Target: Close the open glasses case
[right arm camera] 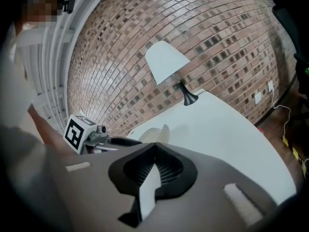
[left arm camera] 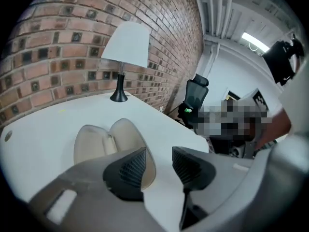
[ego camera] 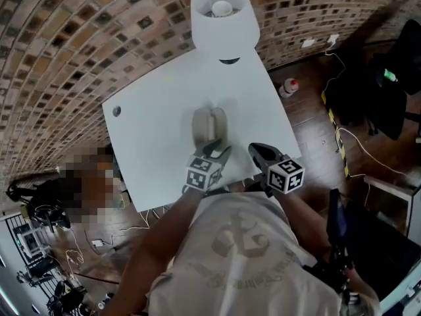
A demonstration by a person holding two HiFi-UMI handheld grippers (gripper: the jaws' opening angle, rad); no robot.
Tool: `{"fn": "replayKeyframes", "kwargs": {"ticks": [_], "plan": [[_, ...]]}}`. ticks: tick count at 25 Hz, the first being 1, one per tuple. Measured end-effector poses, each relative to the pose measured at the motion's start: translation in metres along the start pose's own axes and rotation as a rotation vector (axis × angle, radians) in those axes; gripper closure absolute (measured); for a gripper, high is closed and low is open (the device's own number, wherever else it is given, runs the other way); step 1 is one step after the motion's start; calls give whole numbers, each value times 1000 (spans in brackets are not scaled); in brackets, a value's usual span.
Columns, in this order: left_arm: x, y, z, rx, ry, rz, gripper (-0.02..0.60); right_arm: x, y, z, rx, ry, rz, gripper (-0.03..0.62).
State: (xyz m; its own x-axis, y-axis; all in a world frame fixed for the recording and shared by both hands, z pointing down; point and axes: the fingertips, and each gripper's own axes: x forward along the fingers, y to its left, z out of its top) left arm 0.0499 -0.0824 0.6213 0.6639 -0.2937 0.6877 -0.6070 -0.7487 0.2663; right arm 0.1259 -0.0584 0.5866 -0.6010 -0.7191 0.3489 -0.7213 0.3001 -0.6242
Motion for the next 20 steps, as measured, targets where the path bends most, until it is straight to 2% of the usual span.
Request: {"fn": "replayKeyframes", "kwargs": {"ticks": [8, 9, 10, 13, 16, 20], "plan": [[28, 18, -7, -62, 97, 102, 398, -24, -25, -7, 104, -47, -50, 585], [30, 19, -9, -66, 108, 107, 421, -28, -28, -8, 114, -50, -57, 585], [32, 19, -10, -74, 116, 108, 470, -31, -31, -9, 122, -52, -62, 585], [35, 16, -11, -81, 126, 104, 515, -35, -36, -10, 142, -58, -70, 585], [31, 16, -11, -109, 122, 104, 532, -34, -37, -9, 153, -60, -68, 585], [16, 16, -2, -222, 67, 81, 553, -28, -34, -6, 143, -51, -49, 585]]}}
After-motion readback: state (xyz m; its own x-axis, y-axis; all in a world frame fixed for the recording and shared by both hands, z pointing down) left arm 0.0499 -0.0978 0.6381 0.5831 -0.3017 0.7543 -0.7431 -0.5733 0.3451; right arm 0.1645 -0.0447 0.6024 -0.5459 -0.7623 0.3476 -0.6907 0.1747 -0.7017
